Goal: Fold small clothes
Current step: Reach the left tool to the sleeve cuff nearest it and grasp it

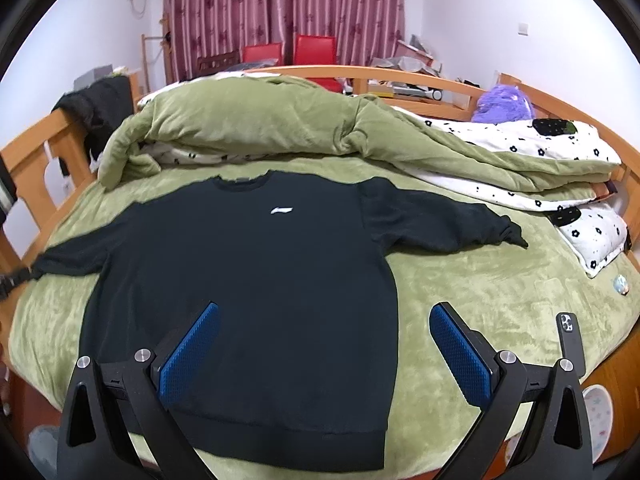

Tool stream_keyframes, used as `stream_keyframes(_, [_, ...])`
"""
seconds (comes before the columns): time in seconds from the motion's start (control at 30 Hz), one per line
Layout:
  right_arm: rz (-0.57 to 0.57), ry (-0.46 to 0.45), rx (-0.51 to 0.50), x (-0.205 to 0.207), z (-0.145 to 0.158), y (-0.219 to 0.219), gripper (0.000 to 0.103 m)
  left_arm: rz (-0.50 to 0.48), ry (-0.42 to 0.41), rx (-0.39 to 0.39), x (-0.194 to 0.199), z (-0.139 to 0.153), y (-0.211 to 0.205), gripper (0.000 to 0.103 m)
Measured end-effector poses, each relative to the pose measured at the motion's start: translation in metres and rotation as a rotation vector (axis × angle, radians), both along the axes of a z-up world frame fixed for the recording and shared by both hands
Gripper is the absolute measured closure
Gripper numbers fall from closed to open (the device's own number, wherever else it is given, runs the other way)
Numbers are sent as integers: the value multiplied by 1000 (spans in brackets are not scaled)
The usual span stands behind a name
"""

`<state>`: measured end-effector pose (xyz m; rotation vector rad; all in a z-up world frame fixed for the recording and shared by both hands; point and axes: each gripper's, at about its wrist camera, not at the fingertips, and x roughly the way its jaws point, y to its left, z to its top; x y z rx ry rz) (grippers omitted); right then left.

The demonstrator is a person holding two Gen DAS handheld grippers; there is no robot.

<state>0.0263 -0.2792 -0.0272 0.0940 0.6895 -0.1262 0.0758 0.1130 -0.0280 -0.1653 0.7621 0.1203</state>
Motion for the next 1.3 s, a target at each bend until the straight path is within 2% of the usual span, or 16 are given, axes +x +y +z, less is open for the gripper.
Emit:
stream_keyframes(0.1, [14, -23, 68, 5, 0, 0, 0, 25, 4, -19, 7, -15, 20, 3])
stream_keyframes(0.2, [34, -48, 89, 13, 2, 7, 0, 37, 17, -8, 12, -29, 32, 9])
stream_keyframes(0.47, [139, -76, 7, 36, 12, 50, 0, 82, 54, -10, 28, -65, 70, 10])
stream_keyframes(0.6, [190, -64, -29, 44, 11, 64, 0, 126, 104, -69, 40, -91, 99, 10])
stream_keyframes(0.73, [217, -56, -30, 53, 9, 65, 1, 169, 117, -103, 48, -110, 128, 10])
stream_keyframes(1.03, [190, -32, -58, 79, -3, 56, 1, 277, 87, -227, 75, -135, 201, 10])
stream_keyframes(1.17, [164, -12, -77, 88, -13, 49, 1, 369, 63, -231, 94, -140, 238, 10])
stream_keyframes(1.3, [116, 12, -88, 95, -26, 34, 1, 459, 42, -258, 113, -148, 276, 23])
